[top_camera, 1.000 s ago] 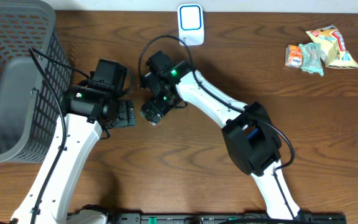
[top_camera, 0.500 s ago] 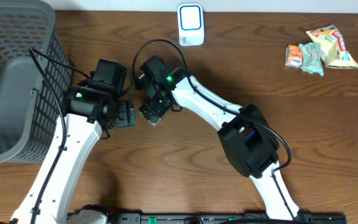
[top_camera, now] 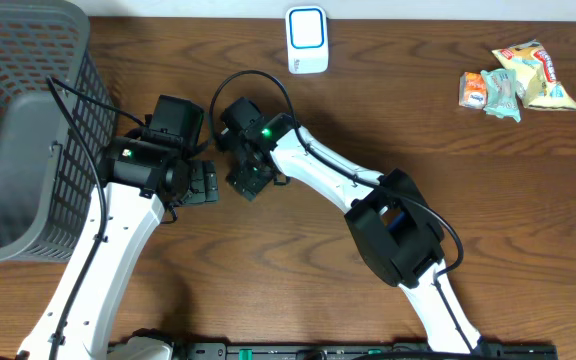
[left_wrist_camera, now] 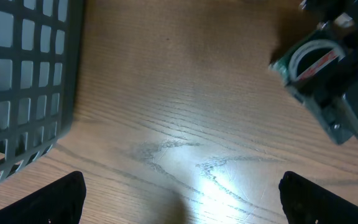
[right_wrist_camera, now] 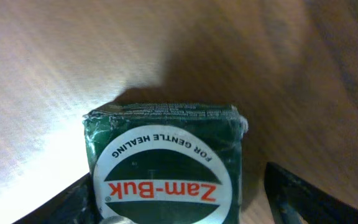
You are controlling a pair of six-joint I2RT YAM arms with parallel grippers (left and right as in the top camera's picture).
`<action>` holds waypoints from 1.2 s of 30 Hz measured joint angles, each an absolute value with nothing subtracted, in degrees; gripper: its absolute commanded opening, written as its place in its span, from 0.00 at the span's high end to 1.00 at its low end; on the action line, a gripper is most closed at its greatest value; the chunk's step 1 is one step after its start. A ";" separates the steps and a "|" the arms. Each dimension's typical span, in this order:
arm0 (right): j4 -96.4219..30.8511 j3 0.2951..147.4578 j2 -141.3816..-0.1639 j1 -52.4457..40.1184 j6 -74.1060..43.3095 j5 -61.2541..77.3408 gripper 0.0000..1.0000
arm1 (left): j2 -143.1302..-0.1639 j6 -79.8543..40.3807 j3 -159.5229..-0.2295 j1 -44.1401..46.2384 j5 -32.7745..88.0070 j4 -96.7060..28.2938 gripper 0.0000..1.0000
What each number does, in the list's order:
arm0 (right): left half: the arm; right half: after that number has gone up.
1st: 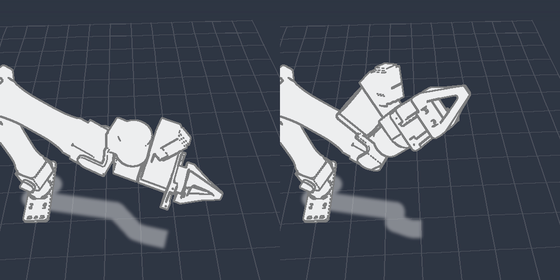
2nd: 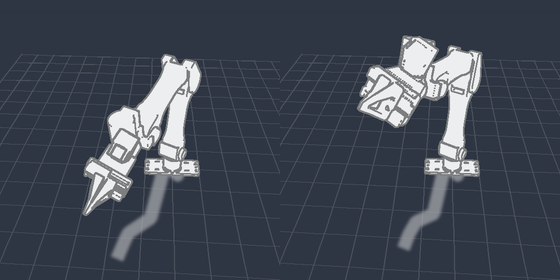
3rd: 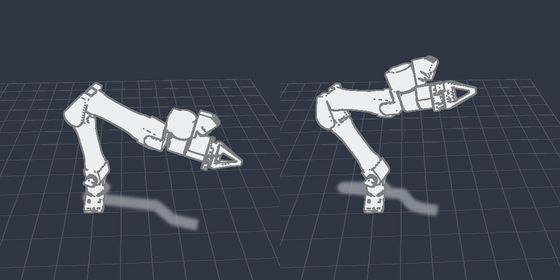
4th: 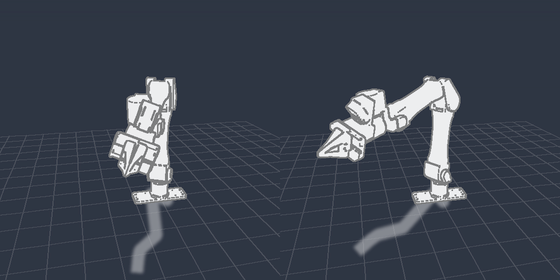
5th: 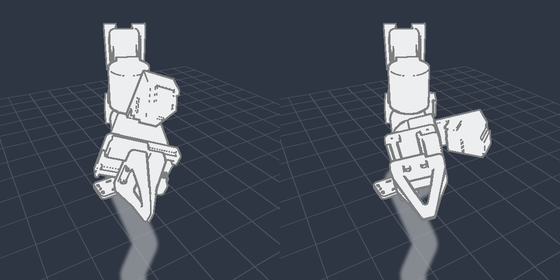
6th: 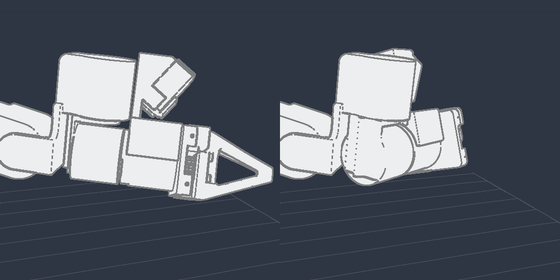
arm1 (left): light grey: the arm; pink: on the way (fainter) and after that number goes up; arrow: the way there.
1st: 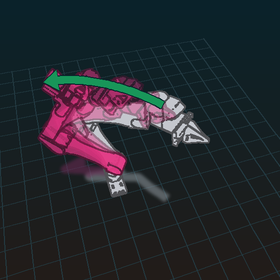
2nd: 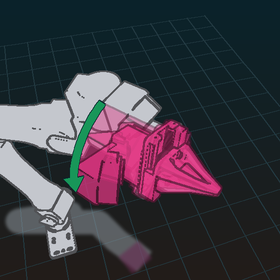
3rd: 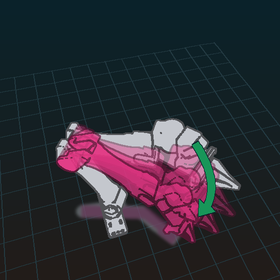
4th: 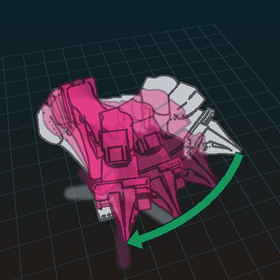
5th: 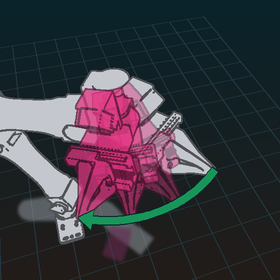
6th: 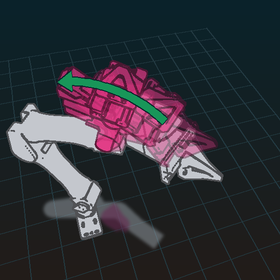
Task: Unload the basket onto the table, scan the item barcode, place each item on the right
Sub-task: 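Move the right gripper left and grasp the green Zam-Buk tin, then lift the Zam-Buk tin and adjust the grip with the right gripper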
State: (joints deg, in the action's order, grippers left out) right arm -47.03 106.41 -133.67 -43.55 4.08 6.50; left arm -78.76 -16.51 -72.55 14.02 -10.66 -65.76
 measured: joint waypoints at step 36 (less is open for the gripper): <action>-39.31 106.10 -128.07 -37.63 -5.85 0.78 0.01 | -78.76 -16.51 -72.55 14.02 -10.66 -65.73 0.02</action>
